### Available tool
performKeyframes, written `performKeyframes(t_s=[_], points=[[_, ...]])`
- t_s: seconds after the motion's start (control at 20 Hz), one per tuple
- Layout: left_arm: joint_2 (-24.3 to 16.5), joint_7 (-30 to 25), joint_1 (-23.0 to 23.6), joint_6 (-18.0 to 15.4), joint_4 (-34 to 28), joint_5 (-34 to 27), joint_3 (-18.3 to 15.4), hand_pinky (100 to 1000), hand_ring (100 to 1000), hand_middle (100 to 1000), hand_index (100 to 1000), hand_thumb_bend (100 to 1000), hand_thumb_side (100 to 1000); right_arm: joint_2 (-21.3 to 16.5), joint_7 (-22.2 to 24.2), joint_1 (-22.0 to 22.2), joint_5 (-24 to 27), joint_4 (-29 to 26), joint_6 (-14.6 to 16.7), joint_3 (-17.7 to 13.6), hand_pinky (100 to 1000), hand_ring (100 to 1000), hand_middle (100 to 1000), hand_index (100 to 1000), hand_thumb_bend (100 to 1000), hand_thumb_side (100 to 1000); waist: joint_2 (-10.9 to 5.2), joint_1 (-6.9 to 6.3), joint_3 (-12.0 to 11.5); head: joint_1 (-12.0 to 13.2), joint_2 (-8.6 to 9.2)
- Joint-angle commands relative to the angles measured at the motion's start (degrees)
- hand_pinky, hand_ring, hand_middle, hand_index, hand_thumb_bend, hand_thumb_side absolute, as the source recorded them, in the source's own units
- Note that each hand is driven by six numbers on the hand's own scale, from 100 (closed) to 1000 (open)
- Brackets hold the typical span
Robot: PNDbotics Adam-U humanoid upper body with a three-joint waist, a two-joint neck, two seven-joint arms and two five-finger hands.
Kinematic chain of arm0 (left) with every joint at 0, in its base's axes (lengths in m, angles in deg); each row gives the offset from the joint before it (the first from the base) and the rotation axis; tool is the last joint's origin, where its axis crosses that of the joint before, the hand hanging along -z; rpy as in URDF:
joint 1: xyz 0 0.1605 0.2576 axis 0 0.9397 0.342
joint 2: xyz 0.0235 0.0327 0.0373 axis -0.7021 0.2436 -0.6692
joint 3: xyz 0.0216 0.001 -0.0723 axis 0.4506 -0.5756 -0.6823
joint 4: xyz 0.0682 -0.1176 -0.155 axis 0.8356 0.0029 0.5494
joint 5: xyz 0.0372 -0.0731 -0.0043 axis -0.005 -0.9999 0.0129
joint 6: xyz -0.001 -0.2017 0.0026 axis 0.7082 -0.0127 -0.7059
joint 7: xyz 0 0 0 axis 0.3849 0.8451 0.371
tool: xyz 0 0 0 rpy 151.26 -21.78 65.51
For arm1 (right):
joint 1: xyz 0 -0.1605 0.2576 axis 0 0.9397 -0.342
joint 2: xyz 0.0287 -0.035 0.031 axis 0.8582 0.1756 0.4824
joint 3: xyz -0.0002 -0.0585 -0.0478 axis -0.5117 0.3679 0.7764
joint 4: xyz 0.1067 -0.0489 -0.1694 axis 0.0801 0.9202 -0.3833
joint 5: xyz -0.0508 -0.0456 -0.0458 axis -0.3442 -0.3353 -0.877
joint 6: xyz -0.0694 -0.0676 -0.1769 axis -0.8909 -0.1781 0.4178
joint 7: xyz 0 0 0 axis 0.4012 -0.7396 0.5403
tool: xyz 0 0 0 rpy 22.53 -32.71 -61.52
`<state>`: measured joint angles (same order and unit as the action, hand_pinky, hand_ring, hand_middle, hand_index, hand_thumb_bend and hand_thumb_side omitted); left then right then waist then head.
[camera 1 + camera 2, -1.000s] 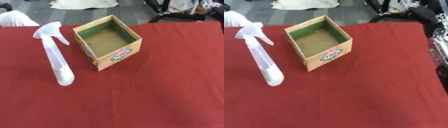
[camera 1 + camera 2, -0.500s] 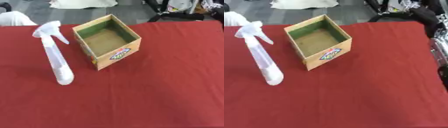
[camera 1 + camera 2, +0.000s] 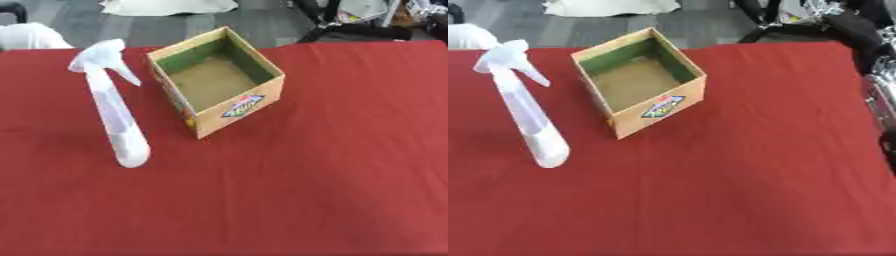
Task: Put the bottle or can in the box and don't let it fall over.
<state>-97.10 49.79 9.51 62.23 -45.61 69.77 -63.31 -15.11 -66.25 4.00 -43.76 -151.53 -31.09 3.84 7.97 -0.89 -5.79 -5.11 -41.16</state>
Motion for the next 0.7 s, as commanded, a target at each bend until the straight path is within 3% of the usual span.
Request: performKeyframes(t_s=[0.05, 0.7], points=[[-0.85, -2.70, -1.49, 1.63, -0.44, 0.11, 0.39, 814, 846, 830, 826, 262, 674, -1.84, 0.23, -0.97, -0.25, -0.33, -0.02, -0.15, 799, 790, 756, 845, 257, 236, -1.05, -0.08, 0.07, 0.14, 0.35], [3.02, -8.84, -7.58, 6.06, 1.60, 3.95, 6.19, 820, 845, 830, 837, 300, 664, -1.37, 0.70, -1.58, -0.27, -0.23, -0.14, 0.42, 800, 790, 756, 845, 257, 237, -0.74, -0.26, 0.48, 0.25, 1.33]])
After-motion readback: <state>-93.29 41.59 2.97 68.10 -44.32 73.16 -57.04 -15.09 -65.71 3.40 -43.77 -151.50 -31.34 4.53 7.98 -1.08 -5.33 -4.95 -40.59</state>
